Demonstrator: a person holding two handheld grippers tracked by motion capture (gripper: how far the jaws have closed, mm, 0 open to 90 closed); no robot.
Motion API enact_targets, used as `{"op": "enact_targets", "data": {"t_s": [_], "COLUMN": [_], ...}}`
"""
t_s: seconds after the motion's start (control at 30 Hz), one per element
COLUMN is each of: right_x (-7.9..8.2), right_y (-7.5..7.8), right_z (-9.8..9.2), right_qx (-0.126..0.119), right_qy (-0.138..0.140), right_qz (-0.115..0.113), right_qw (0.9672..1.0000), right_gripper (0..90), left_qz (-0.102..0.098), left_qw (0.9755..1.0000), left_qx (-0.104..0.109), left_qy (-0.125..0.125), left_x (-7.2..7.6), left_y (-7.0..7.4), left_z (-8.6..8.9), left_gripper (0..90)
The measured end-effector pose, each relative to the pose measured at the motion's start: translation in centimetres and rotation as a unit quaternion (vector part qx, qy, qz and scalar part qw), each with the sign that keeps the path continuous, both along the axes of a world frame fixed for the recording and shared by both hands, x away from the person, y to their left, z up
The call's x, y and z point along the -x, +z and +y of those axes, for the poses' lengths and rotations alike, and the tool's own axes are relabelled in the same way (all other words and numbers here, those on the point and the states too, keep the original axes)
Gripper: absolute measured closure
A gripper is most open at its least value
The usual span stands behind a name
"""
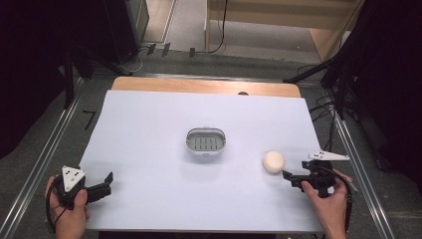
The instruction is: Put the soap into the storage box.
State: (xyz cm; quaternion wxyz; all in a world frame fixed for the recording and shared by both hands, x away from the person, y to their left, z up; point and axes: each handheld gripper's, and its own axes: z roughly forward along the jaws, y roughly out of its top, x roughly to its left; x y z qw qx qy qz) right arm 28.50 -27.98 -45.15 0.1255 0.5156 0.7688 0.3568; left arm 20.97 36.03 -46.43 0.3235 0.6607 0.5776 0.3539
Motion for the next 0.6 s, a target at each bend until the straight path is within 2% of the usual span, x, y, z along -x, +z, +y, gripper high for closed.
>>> {"op": "enact_targets", "data": {"t_s": [0.6], "right_x": [-1.3], "right_y": [0.1], "right_z": [2.1], "right_qx": [0.003], "right_qy": [0.014], "right_qz": [0.008], "right_qw": [0.9999], "right_gripper": [13.0], "left_qz": [-0.001], "left_qw": [1.0], "left_qx": [-0.003], "left_qy": [-0.003], "left_x": [0.0], "left_y": [0.0], "left_z": [-0.1], "left_gripper": [0.0]}}
